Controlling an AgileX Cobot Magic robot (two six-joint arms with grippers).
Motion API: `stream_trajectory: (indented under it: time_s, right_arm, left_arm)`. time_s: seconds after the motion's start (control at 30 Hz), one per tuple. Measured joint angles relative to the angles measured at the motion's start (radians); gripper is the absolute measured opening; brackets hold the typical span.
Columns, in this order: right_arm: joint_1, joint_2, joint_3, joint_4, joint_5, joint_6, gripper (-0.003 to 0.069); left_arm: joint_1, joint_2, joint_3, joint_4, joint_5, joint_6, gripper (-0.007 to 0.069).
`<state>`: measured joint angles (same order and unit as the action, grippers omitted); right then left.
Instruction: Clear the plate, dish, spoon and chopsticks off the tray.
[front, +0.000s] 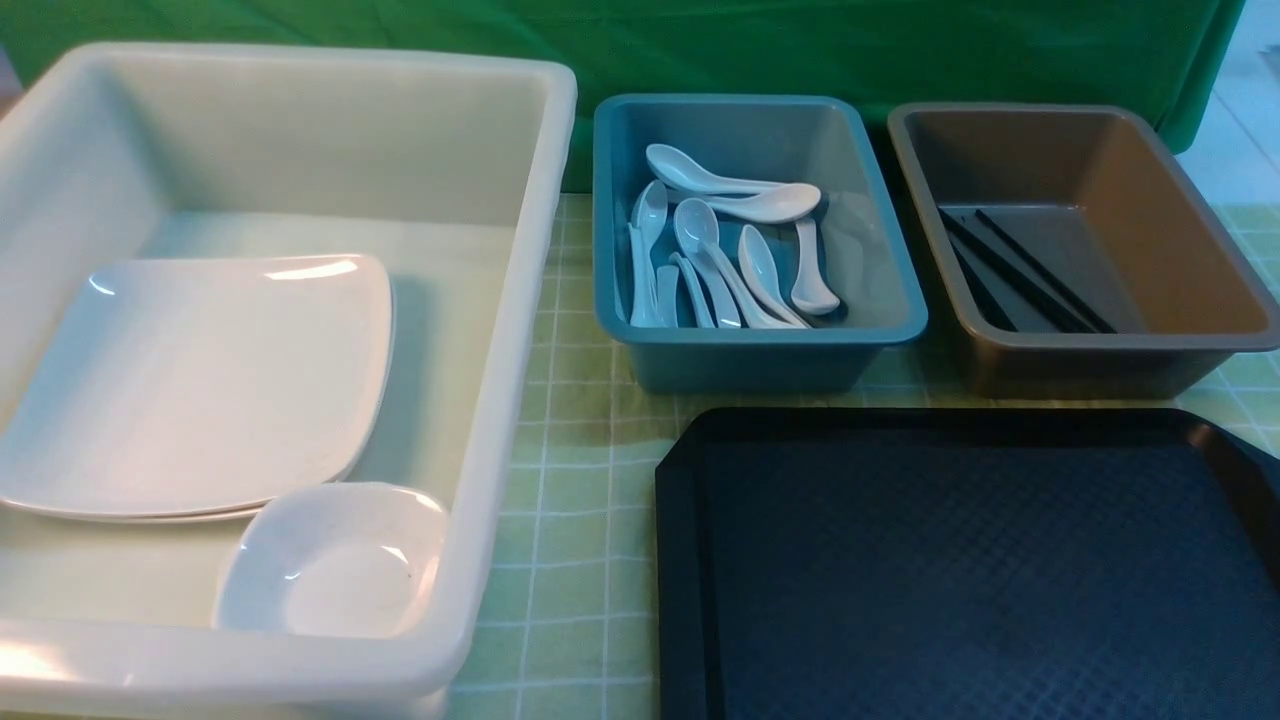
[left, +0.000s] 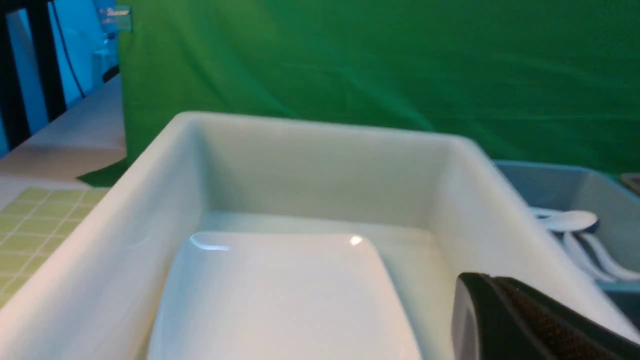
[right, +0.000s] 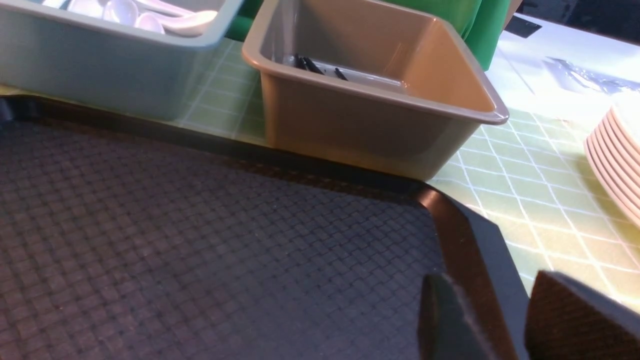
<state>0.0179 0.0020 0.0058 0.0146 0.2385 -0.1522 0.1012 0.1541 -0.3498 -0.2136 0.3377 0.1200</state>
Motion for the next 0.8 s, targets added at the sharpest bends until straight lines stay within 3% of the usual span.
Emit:
stream_trajectory:
  time_s: [0.2,0.37,0.8]
  right_arm:
    - [0.0,0.0,0.0,0.0,0.0,0.0,0.0238]
    - [0.0,0.0,0.0,0.0,0.0,0.0,0.0238]
    - [0.0,0.0,0.0,0.0,0.002,0.0,0.0239]
  left_arm:
    - [0.0,-0.075,0.221,0.18,-0.1,-0.202,-0.0013]
    - [0.0,-0.147,0.328,0.19,-0.151,-0.174,-0.0013]
    - [0.0,-0.16,0.346,0.173,-0.171,-0.169,-0.0013]
